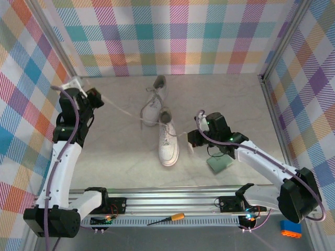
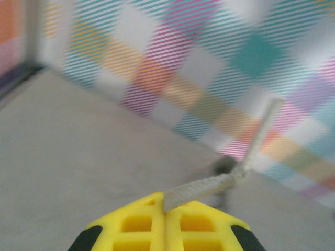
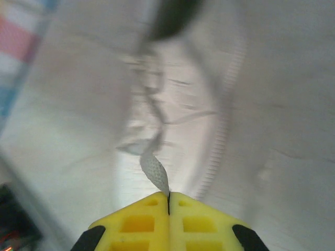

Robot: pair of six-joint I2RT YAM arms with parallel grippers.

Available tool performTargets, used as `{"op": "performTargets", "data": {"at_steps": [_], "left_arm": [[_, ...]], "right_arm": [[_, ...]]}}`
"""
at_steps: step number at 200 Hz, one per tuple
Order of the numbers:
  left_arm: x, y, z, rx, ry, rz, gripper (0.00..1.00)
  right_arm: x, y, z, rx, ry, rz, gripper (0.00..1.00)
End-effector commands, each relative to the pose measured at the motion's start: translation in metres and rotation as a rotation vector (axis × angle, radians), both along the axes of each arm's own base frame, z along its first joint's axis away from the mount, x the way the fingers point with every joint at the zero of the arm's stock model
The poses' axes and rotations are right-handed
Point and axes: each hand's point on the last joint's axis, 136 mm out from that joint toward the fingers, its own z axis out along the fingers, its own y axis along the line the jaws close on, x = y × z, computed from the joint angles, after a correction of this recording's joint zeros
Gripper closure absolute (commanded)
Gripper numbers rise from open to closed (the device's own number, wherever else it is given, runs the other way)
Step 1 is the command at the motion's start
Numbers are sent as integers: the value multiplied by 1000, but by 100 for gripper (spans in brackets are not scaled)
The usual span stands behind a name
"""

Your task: Tie the shoes

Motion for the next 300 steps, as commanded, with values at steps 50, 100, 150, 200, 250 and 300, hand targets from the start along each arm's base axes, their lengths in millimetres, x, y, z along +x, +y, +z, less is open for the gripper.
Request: {"op": "performTargets", "data": {"at_steps": [50,100,150,200,250,300], "left_arm": [[14,-146,91,-35,-195,-496,100],[10,-194,83,-26,-168,-647,100],[10,-202,68,-1,-152,-690,100],[1,-220,66,5,-154,-771,100],[-12,-236,71,0,-164,-848,100],[-24,-243,72,-7,-164,-888,100]], "right_arm": [[-21,164,102,472,-42,338,100],[-10,183,74,410,-72,299,59],[6,69,93,114,-517,8,45],[28,35,141,72,-738,64,27],[51,65,182,237,-859,244,27],[110,96,201,278,-869,189,33]]}}
